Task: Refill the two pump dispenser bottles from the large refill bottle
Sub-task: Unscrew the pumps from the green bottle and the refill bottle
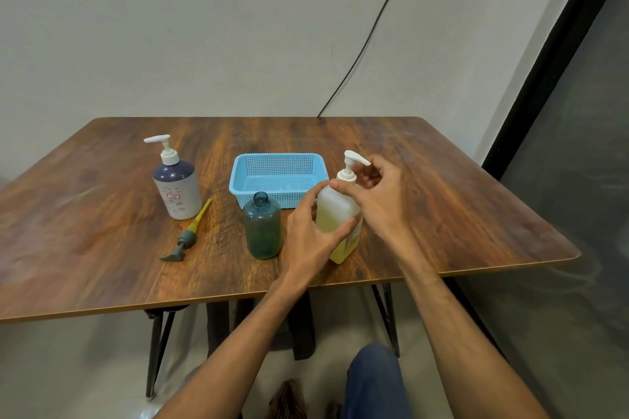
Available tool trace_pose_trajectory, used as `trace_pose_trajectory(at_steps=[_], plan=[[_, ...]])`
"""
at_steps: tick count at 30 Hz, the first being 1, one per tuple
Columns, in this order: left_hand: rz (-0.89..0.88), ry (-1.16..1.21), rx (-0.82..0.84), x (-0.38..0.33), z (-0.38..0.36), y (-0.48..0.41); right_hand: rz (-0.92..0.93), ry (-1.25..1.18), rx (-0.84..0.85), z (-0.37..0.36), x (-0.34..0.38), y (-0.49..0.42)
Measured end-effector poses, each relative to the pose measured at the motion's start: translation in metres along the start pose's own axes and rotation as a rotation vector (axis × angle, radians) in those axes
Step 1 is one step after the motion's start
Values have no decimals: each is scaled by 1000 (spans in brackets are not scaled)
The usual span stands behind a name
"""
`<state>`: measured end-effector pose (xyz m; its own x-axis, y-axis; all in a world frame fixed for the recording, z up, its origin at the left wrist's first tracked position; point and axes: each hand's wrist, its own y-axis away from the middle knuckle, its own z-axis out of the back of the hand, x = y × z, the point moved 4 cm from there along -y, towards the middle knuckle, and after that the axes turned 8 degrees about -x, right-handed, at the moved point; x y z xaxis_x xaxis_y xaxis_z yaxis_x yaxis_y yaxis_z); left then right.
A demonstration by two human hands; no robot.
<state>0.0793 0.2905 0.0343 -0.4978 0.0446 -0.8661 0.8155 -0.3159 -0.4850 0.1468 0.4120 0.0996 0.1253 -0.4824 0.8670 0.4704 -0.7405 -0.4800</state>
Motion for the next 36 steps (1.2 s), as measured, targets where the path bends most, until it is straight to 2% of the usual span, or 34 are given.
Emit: trace_pose_trajectory(at_steps=[7,13,15,21,25,28,30,32,36], plan=[[-6,-25,0,2,-1,0,-122,-51,235,8,-4,-11],[-2,1,-5,0,-1,1,-74,-51,21,-1,-2,-2],[-1,8,-3,0,-2,1,-84,-59,18,-3,-4,-1],[0,-10,0,2,-1,1,-138,-76,255,5,-3,-12],[4,4,-1,1,-1,1,-104,-46,103,4,-2,-5],[-1,21,2,0,-1,2,17,89,-64,-2,3,3],[-5,32,0,0,-1,1,79,147,-85,-5,7,5],[3,21,-3,2,-1,0,51,131,-1,-4,6,0],[-6,-22,-3,4,-2,0,-74,-52,275,6,5,-10]])
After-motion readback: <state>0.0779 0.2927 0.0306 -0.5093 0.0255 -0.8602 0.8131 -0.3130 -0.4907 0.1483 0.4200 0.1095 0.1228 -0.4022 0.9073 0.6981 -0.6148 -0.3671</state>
